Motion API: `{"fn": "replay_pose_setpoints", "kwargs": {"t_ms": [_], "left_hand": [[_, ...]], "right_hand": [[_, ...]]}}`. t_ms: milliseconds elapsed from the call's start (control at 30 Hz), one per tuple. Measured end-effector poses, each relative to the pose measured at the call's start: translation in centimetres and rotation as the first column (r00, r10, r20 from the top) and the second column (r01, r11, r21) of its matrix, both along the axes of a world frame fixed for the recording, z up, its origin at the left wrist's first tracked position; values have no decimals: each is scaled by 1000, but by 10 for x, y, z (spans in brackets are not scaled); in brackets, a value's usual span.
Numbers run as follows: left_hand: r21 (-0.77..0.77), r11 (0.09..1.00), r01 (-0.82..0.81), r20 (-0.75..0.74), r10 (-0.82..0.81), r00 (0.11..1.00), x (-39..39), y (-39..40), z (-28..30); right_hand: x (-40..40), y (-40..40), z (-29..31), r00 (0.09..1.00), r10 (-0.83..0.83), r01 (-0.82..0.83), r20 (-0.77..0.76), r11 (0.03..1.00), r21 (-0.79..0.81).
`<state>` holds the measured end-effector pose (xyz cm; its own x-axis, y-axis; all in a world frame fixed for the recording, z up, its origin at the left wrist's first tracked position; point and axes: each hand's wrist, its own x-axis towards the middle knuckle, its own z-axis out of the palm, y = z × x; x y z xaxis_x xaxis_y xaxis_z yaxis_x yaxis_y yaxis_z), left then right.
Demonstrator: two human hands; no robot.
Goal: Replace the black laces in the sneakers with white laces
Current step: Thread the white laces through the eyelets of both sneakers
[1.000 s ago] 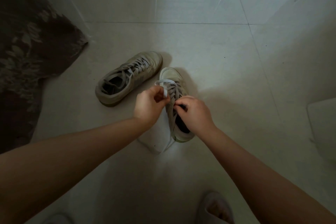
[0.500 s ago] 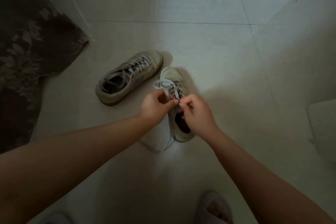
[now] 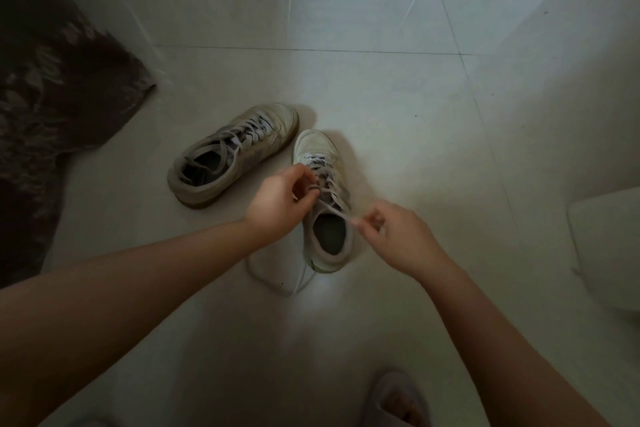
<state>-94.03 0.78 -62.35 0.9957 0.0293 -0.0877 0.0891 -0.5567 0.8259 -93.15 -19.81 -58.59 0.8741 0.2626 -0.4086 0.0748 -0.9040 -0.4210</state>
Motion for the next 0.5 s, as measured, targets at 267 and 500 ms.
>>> {"fn": "replay_pose_setpoints", "kwargs": {"t_ms": [267,500], "left_hand": [[355,883,305,102,-361,927,8,23,-3],[302,914,269,78,-305,949,7,22,-2]], "right_hand": [[-8,-32,16,992,71,-40,-106,963,265],[-14,-3,17,936,197,-150,-292,973,174]]}}
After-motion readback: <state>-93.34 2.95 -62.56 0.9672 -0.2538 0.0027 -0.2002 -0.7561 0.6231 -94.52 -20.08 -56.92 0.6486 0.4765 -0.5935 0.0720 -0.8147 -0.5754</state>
